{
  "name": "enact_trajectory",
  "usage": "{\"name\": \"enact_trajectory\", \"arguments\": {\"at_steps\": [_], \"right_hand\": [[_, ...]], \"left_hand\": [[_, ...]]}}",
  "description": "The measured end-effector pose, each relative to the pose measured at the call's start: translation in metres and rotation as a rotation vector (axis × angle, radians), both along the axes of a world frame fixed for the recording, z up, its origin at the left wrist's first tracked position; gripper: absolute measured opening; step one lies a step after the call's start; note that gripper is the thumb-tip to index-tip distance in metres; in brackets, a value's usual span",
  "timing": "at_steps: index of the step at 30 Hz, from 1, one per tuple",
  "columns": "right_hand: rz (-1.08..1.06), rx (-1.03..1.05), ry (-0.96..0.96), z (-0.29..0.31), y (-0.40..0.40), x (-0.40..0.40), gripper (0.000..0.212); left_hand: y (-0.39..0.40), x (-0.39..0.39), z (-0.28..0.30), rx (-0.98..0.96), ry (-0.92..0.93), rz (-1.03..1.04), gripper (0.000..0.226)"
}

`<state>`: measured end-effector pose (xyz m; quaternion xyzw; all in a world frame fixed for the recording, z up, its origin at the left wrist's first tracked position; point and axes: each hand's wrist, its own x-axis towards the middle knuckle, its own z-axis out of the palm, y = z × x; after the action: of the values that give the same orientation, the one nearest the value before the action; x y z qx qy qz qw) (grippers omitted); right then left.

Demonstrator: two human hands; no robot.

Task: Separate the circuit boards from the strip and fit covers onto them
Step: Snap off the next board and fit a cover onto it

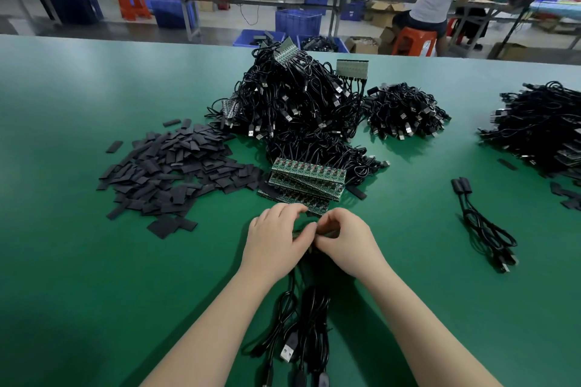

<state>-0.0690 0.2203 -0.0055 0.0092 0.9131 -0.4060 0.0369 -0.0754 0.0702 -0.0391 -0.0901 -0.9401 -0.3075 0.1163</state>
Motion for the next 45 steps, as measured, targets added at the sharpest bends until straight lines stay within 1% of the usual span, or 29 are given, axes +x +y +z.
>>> {"name": "enact_trajectory", "arguments": {"at_steps": [2,3,4,6,8,10,12,14,16,17,18,20,21,22,24,26,28,30,33,36,39,41,45], "right_hand": [[-0.036,-0.088,0.024,0.000,0.002,0.002,0.027],[-0.033,-0.093,0.031,0.000,0.002,0.003,0.028],[-0.017,-0.080,0.034,-0.001,0.003,0.004,0.028],[0.058,-0.007,0.033,-0.001,0.003,0.006,0.031],[0.177,0.112,0.032,-0.001,0.002,0.007,0.037],[0.262,0.220,-0.006,-0.001,0.001,0.006,0.048],[0.283,0.275,-0.046,-0.001,0.000,0.005,0.056],[0.279,0.280,-0.065,-0.001,-0.001,0.002,0.056],[0.264,0.270,-0.055,-0.001,-0.001,-0.001,0.051],[0.244,0.239,-0.038,-0.001,0.000,-0.002,0.046],[0.215,0.179,-0.019,-0.001,0.001,-0.003,0.044],[0.151,-0.004,0.027,-0.003,0.001,-0.002,0.042],[0.128,-0.100,0.060,-0.004,0.001,-0.002,0.041],[0.115,-0.183,0.092,-0.005,0.000,-0.001,0.040],[0.122,-0.284,0.130,-0.005,-0.001,-0.001,0.042],[0.151,-0.358,0.118,-0.007,0.000,-0.001,0.047],[0.152,-0.460,0.086,-0.012,0.003,-0.002,0.050],[0.111,-0.528,0.087,-0.016,0.003,-0.001,0.040],[-0.007,-0.514,0.157,-0.019,0.001,-0.002,0.023],[-0.060,-0.493,0.206,-0.022,-0.001,-0.001,0.021],[-0.082,-0.532,0.218,-0.022,-0.001,0.000,0.019],[-0.086,-0.554,0.217,-0.022,-0.001,0.001,0.015],[-0.117,-0.499,0.246,-0.020,-0.003,0.001,0.013]], "left_hand": [[-0.004,-0.001,0.005,0.129,-0.068,-0.017,0.042],[-0.006,-0.001,0.006,0.169,-0.094,-0.025,0.039],[-0.007,-0.001,0.006,0.168,-0.103,-0.039,0.032],[-0.007,0.001,0.007,0.093,-0.088,-0.065,0.023],[-0.006,0.001,0.006,0.073,-0.047,-0.050,0.024],[-0.005,0.000,0.006,0.167,-0.053,0.000,0.028],[-0.006,-0.001,0.005,0.285,-0.098,0.048,0.028],[-0.009,-0.001,0.004,0.364,-0.110,0.057,0.027],[-0.010,0.000,0.004,0.408,-0.100,0.040,0.023],[-0.010,0.001,0.005,0.425,-0.098,0.026,0.022],[-0.010,0.001,0.005,0.440,-0.108,0.012,0.026],[-0.011,0.002,0.006,0.455,-0.150,-0.014,0.047],[-0.011,0.001,0.006,0.437,-0.178,-0.020,0.053],[-0.011,0.000,0.006,0.399,-0.202,-0.022,0.054],[-0.012,-0.002,0.005,0.333,-0.225,-0.007,0.039],[-0.013,-0.004,0.004,0.383,-0.222,0.015,0.026],[-0.013,-0.006,0.003,0.465,-0.215,0.023,0.024],[-0.014,-0.006,0.003,0.532,-0.216,0.008,0.025],[-0.015,-0.005,0.003,0.595,-0.208,-0.035,0.021],[-0.015,-0.004,0.004,0.602,-0.227,-0.062,0.023],[-0.012,-0.003,0.006,0.536,-0.255,-0.064,0.029],[-0.011,-0.003,0.006,0.554,-0.243,-0.061,0.027],[-0.010,-0.001,0.006,0.548,-0.219,-0.050,0.026]]}}
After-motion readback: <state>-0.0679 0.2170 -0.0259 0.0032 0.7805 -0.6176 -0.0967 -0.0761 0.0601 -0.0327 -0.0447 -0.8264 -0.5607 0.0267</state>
